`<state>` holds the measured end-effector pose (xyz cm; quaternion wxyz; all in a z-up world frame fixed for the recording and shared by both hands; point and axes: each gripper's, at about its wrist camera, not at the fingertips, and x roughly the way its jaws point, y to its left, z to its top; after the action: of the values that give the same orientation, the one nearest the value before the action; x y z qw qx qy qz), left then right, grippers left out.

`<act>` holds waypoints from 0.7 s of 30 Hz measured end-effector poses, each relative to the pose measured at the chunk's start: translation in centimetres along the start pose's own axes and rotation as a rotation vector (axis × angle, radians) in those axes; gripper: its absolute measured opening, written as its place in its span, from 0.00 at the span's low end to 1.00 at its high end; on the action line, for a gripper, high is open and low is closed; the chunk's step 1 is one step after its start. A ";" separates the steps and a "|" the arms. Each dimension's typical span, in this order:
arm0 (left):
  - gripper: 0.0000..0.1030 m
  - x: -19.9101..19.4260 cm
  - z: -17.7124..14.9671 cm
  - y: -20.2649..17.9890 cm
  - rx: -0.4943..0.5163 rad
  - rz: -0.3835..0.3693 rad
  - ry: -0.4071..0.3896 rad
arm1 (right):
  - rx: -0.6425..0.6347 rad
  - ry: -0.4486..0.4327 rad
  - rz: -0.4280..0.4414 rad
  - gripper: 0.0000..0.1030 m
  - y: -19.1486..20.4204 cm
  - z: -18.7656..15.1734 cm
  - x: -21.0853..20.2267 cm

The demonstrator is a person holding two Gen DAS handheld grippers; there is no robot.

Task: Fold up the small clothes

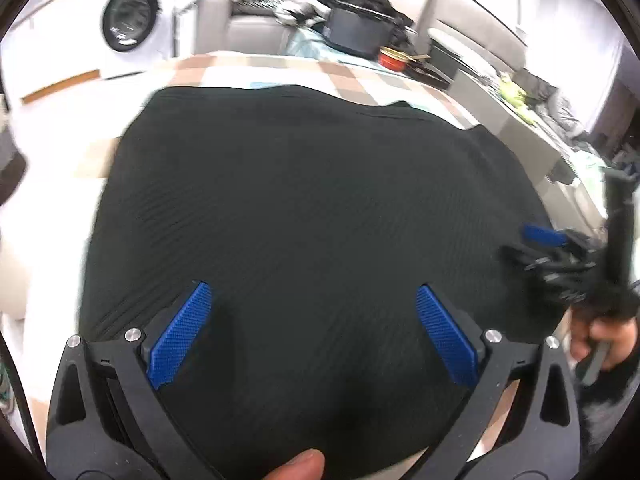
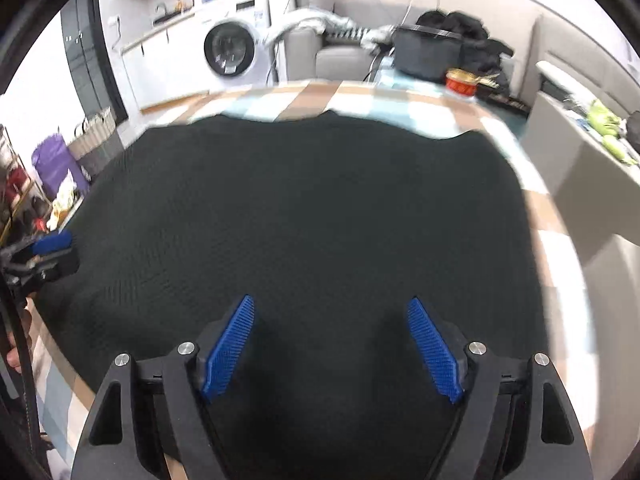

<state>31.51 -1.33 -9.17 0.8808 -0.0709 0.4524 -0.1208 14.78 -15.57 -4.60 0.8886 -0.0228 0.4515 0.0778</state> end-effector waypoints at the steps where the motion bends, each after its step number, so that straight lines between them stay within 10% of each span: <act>1: 0.99 0.6 0.6 -0.3 0.001 -0.006 0.008 | 0.002 0.002 -0.012 0.79 0.3 0.4 0.5; 14: 0.99 4.8 3.6 0.6 0.025 0.197 0.043 | -0.019 0.020 0.006 0.84 -2.5 3.2 3.3; 21: 0.99 3.6 3.7 3.1 -0.020 0.224 0.053 | 0.081 0.036 -0.176 0.84 -7.3 3.4 3.0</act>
<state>36.98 0.67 -10.56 0.8757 -0.0257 0.4818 -0.0187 20.35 -22.04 -5.20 0.8839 -0.0277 0.4665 -0.0192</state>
